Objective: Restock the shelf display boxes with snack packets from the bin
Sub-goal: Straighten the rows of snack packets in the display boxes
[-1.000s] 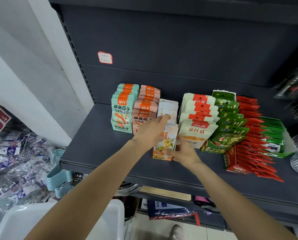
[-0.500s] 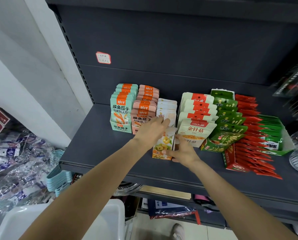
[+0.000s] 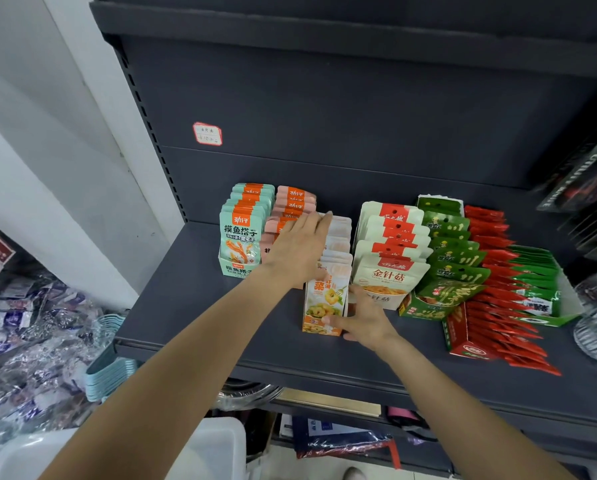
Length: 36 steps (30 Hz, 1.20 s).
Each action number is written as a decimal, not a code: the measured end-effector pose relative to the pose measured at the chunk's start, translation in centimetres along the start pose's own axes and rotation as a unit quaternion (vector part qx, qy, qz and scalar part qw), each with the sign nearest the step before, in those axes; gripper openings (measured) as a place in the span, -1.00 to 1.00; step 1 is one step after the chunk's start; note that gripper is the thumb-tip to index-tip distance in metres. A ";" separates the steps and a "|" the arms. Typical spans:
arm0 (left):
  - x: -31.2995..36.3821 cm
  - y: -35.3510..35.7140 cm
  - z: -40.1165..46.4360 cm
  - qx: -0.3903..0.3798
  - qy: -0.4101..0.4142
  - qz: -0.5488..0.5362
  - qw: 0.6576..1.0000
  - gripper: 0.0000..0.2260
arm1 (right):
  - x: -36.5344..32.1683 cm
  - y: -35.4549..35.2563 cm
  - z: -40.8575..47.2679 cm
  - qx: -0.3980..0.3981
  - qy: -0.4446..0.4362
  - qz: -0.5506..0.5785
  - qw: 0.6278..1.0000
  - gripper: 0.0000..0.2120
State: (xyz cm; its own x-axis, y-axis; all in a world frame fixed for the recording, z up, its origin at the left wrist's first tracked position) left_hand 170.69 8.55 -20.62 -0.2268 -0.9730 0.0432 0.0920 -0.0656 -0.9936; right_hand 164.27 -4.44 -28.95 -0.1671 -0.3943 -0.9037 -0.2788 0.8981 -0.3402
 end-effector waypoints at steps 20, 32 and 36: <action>0.0 -0.7 -3.7 -0.116 0.109 -0.087 0.983 -0.50 | 0.4 0.1 0.2 0.027 0.009 -0.001 1.000 -0.43; 1.1 0.4 -5.0 -0.072 0.068 -0.054 0.994 -0.34 | 1.2 0.4 0.4 0.040 0.010 -0.013 0.999 -0.40; 1.1 0.8 -5.0 -0.048 0.071 -0.064 0.994 -0.47 | 0.9 0.3 0.4 0.038 0.012 -0.021 0.999 -0.44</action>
State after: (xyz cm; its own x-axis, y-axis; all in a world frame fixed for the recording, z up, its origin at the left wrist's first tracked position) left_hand 165.69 8.51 -21.87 -0.3663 -0.9162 0.1623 -0.0378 -0.1596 -0.9865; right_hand 164.40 -4.46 -30.00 -0.1805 -0.4356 -0.8818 -0.2130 0.8926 -0.3973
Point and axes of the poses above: each hand's wrist, its own z-axis towards the middle knuckle, its own y-axis out of the palm, x = y × z, the point moved 4 cm from there along z, towards the middle knuckle, and after that the axes turned 10 degrees about -y, right-handed, at the moved point
